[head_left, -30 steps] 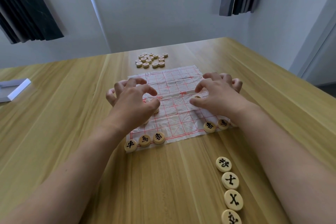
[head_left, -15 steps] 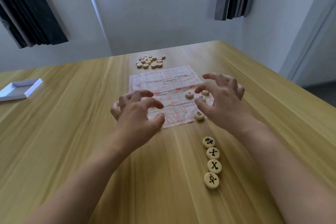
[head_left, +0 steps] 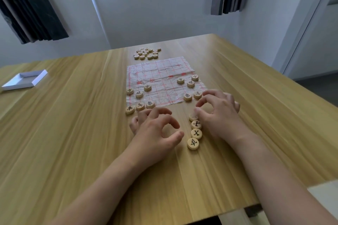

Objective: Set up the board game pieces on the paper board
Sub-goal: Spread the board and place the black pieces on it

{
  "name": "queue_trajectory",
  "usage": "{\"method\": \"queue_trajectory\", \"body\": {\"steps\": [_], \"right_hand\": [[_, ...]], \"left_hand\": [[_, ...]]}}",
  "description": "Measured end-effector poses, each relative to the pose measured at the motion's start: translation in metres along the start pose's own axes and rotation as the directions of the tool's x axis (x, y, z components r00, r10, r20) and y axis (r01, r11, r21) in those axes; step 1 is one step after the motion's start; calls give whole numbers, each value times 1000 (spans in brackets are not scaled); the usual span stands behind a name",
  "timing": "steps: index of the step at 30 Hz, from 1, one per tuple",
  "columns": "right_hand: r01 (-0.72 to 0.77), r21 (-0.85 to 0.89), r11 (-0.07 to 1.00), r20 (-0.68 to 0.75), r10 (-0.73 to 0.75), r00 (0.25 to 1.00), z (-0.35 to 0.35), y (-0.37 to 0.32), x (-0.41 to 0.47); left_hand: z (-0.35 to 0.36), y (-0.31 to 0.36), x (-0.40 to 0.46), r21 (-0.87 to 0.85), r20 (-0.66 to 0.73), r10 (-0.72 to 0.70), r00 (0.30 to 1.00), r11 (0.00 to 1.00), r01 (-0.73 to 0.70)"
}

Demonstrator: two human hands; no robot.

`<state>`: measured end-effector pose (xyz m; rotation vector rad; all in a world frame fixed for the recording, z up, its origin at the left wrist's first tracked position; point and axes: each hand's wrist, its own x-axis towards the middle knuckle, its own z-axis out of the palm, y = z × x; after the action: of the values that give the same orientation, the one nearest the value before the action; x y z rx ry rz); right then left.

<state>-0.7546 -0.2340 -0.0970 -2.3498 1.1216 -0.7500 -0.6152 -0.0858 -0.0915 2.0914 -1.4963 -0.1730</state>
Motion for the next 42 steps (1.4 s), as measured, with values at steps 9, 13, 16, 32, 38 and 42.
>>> {"method": "queue_trajectory", "body": {"steps": [9,13,16,32,38,42], "right_hand": [[-3,-49,999,152,10,988,-8,6,0],[17,-44,999,120,-11,993,-8,6,-1],[18,-49,999,102,-13,995,-7,6,-1],[108,-69,992,123,-98,987,-12,14,-4],[75,-97,992,111,-64,992,-14,15,-4],[56,-158,986,129,-36,991,-12,16,-4]], "left_hand": [[2,6,-3,24,-4,271,963,962,-271],[2,6,-3,127,37,320,947,938,-322],[-4,-1,0,180,-15,284,959,944,-277],[-2,-12,4,184,-91,127,988,977,-108],[-4,-12,5,171,-43,67,997,984,-58],[-4,-12,5,175,-37,71,997,983,-63]]}}
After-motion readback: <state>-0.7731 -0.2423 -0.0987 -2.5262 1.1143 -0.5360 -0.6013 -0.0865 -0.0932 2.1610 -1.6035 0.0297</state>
